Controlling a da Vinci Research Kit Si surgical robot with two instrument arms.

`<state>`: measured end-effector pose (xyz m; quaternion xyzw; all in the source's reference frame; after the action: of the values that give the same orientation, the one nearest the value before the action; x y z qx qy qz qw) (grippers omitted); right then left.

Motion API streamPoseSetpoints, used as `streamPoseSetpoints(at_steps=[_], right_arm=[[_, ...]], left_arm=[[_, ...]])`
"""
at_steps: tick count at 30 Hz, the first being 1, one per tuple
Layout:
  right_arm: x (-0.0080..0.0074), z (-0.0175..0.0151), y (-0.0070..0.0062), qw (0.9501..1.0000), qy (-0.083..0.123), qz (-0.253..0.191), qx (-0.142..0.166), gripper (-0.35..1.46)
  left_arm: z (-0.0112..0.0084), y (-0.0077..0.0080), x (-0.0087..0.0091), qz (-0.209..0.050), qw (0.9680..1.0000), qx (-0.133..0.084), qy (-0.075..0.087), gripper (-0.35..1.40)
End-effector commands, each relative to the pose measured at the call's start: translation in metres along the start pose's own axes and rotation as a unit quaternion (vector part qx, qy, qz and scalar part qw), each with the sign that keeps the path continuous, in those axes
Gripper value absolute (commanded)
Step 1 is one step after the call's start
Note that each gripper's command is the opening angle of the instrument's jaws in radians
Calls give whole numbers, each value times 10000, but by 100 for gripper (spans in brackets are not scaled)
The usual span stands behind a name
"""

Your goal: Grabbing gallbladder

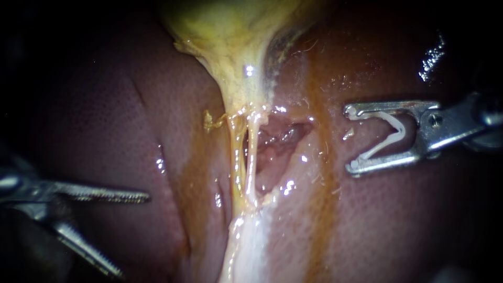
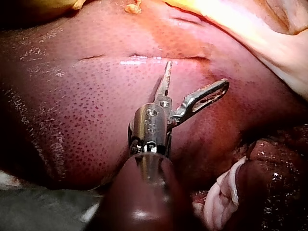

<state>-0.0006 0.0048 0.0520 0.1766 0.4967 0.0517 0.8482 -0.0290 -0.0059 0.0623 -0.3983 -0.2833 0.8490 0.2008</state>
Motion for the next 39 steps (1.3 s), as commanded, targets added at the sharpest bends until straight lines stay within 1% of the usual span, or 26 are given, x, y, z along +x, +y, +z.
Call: streamPoseSetpoints(at_steps=[1, 5, 8, 12, 14, 16, 18, 21, 22, 24, 27, 31, 33, 36, 39], right_arm=[[0, 0, 0, 10000, 0, 0, 0, 50], [0, 0, 0, 10000, 0, -1, 0, 50], [0, 0, 0, 10000, 0, -1, 0, 50], [0, 0, 0, 10000, 0, -1, 1, 50], [0, 0, 0, 10000, 0, -1, 1, 50], [1, 0, 0, 10000, 0, 0, 0, 50], [1, 1, 0, 10000, 0, 0, -1, 50], [1, 1, 0, 10000, 0, 0, -1, 50], [1, 1, 0, 10000, 0, 1, -1, 50], [1, 1, 0, 10000, 0, 1, -1, 50], [1, 1, 0, 10000, 0, 1, -2, 50], [1, 2, 0, 10000, -1, 1, -4, 50], [1, 2, 0, 10000, -1, 1, -4, 50], [1, 2, 0, 10000, -1, 1, -4, 50], [0, 2, 0, 10000, -1, 0, -4, 50]], left_arm=[[0, 0, 0, -27, 10000, 6, 4, 93], [-1, -1, 1, -26, 10000, 40, 13, 93], [-6, -3, 8, -39, 9999, 112, 38, 91], [-16, -10, 24, -118, 9994, 322, 106, 88], [-21, -15, 33, -245, 9984, 488, 159, 86], [-24, -21, 42, -355, 9966, 693, 267, 84], [-26, -27, 50, -418, 9950, 834, 353, 83], [-30, -36, 64, -549, 9919, 1007, 553, 77], [-32, -38, 69, -593, 9910, 1047, 594, 76], [-35, -44, 81, -555, 9894, 1143, 707, 72], [-37, -51, 102, -432, 9871, 1294, 835, 69], [-30, -59, 127, -366, 9832, 1445, 1049, 66], [-21, -61, 137, -330, 9832, 1412, 1108, 64], [-5, -63, 145, -295, 9838, 1385, 1098, 62], [7, -66, 149, -298, 9839, 1377, 1098, 57]])
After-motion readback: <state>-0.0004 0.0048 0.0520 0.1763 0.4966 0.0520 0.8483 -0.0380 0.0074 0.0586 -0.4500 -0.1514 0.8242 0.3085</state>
